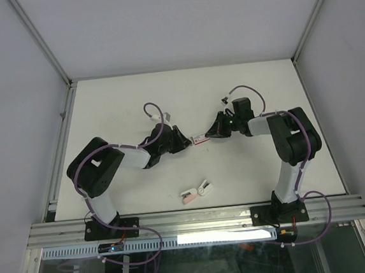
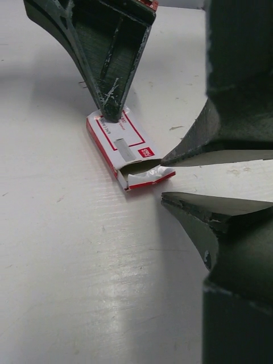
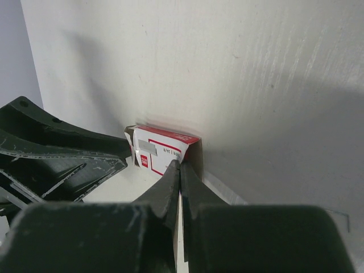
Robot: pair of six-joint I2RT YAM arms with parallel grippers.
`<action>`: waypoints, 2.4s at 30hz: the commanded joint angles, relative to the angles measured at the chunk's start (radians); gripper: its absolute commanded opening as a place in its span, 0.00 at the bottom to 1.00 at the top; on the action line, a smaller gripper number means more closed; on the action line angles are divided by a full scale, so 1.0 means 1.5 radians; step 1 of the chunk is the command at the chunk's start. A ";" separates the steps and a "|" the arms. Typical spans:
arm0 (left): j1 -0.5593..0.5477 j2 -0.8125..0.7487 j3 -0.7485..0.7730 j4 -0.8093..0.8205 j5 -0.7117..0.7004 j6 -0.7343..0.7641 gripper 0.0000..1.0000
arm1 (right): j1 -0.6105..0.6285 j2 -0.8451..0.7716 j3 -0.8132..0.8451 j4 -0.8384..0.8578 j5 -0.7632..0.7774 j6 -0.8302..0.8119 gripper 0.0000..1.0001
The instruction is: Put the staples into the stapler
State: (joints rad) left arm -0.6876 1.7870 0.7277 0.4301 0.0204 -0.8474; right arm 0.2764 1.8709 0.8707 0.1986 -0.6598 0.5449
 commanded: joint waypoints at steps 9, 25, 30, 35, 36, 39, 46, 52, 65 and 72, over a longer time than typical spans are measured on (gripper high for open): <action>-0.003 0.042 0.051 -0.003 -0.034 0.016 0.14 | -0.002 -0.025 -0.001 0.031 0.013 -0.011 0.00; -0.001 0.033 0.085 -0.065 -0.115 0.046 0.00 | -0.005 -0.065 -0.026 0.023 0.072 -0.024 0.00; 0.005 0.029 0.098 -0.093 -0.127 0.061 0.00 | -0.012 -0.073 -0.031 0.017 0.083 -0.024 0.00; 0.019 0.021 0.099 -0.104 -0.126 0.072 0.00 | -0.019 -0.079 -0.037 0.014 0.092 -0.024 0.00; 0.022 0.020 0.100 -0.108 -0.125 0.075 0.00 | -0.020 -0.080 -0.038 0.014 0.096 -0.024 0.00; 0.034 0.018 0.104 -0.124 -0.122 0.085 0.00 | -0.025 -0.083 -0.039 0.010 0.103 -0.025 0.00; 0.072 -0.009 0.080 -0.133 -0.125 0.091 0.00 | -0.034 -0.093 -0.048 0.008 0.122 -0.025 0.00; 0.096 -0.037 0.064 -0.135 -0.131 0.097 0.00 | -0.042 -0.107 -0.057 0.003 0.142 -0.027 0.00; 0.107 -0.081 0.043 -0.139 -0.138 0.121 0.47 | -0.047 -0.129 -0.065 0.002 0.155 -0.033 0.32; 0.105 -0.166 -0.025 -0.057 -0.088 0.182 0.70 | -0.047 -0.169 -0.088 0.019 0.169 -0.039 0.60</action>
State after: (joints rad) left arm -0.5346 1.6573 0.7506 0.2131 -0.1547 -0.6567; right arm 0.2111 1.6886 0.7551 0.1833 -0.4339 0.5045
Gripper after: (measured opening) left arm 0.666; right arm 0.553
